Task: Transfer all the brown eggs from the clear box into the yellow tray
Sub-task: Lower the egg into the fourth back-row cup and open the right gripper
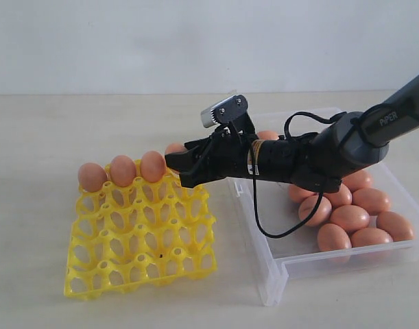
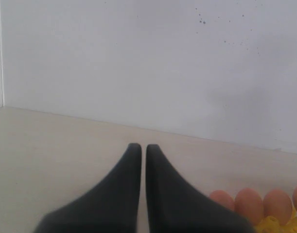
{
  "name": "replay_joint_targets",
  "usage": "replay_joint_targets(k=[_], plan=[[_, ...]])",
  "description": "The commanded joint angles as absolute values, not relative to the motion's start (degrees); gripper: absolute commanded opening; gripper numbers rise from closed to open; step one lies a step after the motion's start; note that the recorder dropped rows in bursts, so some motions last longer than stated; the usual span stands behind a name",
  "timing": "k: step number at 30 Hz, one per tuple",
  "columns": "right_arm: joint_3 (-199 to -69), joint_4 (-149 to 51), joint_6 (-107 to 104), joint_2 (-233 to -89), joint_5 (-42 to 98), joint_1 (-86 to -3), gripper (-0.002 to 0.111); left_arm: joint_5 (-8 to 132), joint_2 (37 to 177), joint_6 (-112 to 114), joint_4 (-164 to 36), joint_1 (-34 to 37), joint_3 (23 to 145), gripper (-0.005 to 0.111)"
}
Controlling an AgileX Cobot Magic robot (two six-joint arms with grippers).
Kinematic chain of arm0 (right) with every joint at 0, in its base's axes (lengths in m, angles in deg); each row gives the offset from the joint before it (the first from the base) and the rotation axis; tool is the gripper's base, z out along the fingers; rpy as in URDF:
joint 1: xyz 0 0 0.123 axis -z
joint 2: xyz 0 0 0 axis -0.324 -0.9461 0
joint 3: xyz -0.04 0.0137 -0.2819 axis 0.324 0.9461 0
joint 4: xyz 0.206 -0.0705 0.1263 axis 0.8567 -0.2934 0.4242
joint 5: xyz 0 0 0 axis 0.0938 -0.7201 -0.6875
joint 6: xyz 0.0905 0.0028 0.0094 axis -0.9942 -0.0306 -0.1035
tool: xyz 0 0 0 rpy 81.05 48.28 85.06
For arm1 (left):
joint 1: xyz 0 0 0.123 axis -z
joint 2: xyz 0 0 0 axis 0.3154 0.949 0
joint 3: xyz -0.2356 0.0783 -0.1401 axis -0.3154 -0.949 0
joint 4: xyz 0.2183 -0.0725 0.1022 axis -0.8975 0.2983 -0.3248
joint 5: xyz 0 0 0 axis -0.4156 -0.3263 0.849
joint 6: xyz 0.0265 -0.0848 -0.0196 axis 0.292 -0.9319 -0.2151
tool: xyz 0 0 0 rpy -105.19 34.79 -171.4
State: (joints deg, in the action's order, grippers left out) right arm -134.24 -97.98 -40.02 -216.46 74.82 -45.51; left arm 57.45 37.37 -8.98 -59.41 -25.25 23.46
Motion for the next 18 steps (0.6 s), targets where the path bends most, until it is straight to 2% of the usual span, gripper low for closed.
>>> replay_joint_targets(k=[1, 18], plan=[[-133.88, -98.10, -40.26, -216.66, 72.25, -45.40, 0.045, 57.58, 37.22, -9.49, -58.90, -25.15, 23.27, 0.004], [-133.88, -96.38, -39.60, -216.66, 71.63, -45.40, 0.045, 57.58, 37.22, -9.49, -58.90, -25.15, 23.27, 0.004]])
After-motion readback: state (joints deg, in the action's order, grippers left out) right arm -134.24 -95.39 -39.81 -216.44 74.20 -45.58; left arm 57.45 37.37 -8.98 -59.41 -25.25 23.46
